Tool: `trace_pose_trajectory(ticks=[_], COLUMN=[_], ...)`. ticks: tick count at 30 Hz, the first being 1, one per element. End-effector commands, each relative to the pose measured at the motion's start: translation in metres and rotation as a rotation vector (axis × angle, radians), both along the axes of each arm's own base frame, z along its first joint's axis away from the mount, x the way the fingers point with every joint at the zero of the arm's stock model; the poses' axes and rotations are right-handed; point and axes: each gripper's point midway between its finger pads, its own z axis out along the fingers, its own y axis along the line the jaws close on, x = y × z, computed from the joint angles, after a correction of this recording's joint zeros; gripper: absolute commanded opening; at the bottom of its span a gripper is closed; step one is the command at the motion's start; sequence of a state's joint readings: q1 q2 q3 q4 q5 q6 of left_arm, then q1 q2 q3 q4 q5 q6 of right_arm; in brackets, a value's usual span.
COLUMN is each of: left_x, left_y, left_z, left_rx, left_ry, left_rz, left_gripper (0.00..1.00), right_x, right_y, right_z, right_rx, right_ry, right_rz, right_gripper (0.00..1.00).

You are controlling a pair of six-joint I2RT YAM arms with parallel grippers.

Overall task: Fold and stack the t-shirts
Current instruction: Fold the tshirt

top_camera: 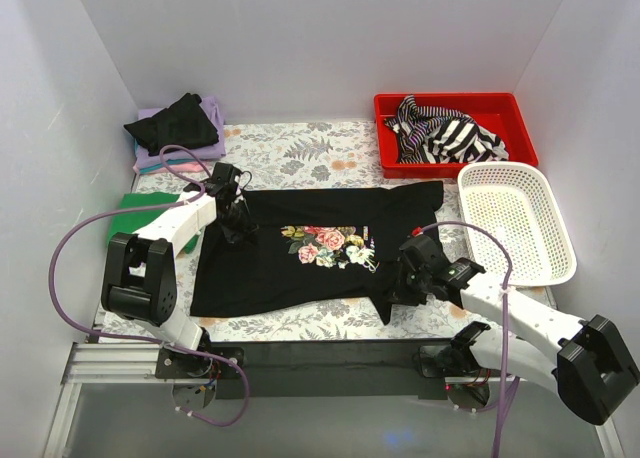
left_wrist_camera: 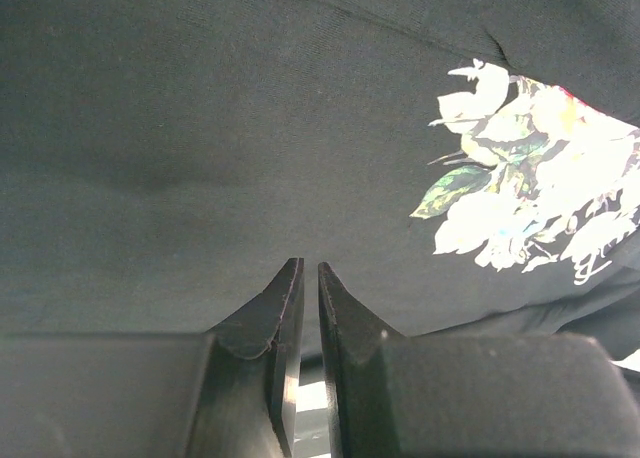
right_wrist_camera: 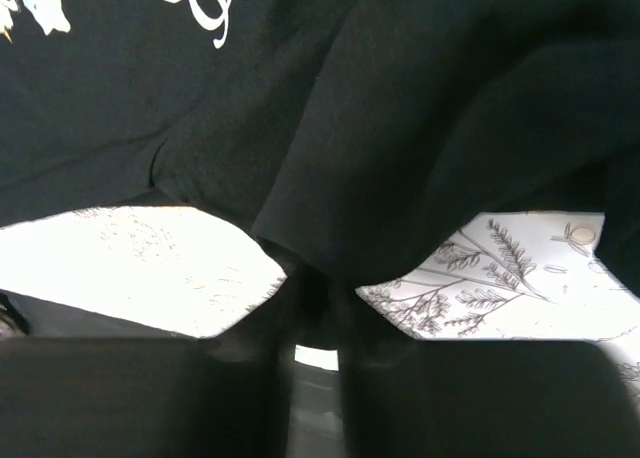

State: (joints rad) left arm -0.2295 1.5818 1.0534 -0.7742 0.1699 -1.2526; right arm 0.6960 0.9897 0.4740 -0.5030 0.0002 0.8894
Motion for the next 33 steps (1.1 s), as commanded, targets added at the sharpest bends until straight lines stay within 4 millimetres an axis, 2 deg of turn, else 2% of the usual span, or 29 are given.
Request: trace_pose_trajectory(ticks=[1, 3, 7, 11, 13, 14, 17, 18, 20, 21, 23, 24, 28, 33], left_x=[-0.001, -0.001, 0.000, 0.001, 0.001, 0.002, 0.003, 0.003, 0.002, 0.003, 0.002, 0.004, 0.004, 0.003], left_y=[0.002, 0.002, 0.003, 0.003, 0.004, 0.003, 0.003, 0.004, 0.004, 0.004, 0.004, 0.004, 0.006, 0.007], left_z=[0.006, 0.006, 0.007, 0.006, 0.006, 0.006, 0.006, 0.006, 0.005, 0.006, 0.005, 0.006, 0.006, 0.003], left_rx=[0.008, 0.010, 0.015, 0.017, 0.020, 0.021, 0.023, 0.024, 0.031, 0.028, 0.030, 0.031, 0.045, 0.051], left_ry=[-0.034, -0.034, -0.036, -0.034, -0.035, -0.034, -0.033, -0.032, -0.026, -0.027, -0.020, -0.025, -0.023, -0.013], left_rz=[-0.009, -0.010, -0.010, -0.014, -0.016, -0.021, -0.026, -0.028, -0.031, -0.030, -0.035, -0.036, -0.040, -0.045], left_gripper=[0.10, 0.10, 0.10, 0.10, 0.10, 0.10, 0.09, 0.09, 0.09, 0.09, 0.09, 0.09, 0.09, 0.09], right_x=[0.012, 0.016, 0.031, 0.043, 0.048, 0.053, 0.066, 0.076, 0.084, 0.094, 0.104, 0.114, 0.134, 0.157], right_y=[0.008, 0.008, 0.009, 0.012, 0.012, 0.015, 0.010, 0.009, 0.009, 0.010, 0.010, 0.008, -0.001, -0.022], right_z=[0.008, 0.014, 0.045, 0.064, 0.066, 0.074, 0.075, 0.086, 0.085, 0.094, 0.090, 0.098, 0.097, 0.099], right_rx=[0.018, 0.010, 0.020, 0.011, -0.011, -0.007, -0.080, -0.105, -0.147, -0.165, -0.212, -0.239, -0.331, -0.415], right_ry=[-0.050, -0.078, -0.169, -0.222, -0.228, -0.251, -0.271, -0.308, -0.302, -0.332, -0.327, -0.354, -0.360, -0.372], right_rz=[0.005, 0.013, 0.002, 0.008, 0.010, 0.021, 0.017, 0.009, 0.020, 0.020, 0.021, 0.008, -0.025, -0.105], right_gripper=[0.14, 0.01, 0.01, 0.01, 0.01, 0.01, 0.01, 0.01, 0.01, 0.01, 0.01, 0.01, 0.01, 0.01])
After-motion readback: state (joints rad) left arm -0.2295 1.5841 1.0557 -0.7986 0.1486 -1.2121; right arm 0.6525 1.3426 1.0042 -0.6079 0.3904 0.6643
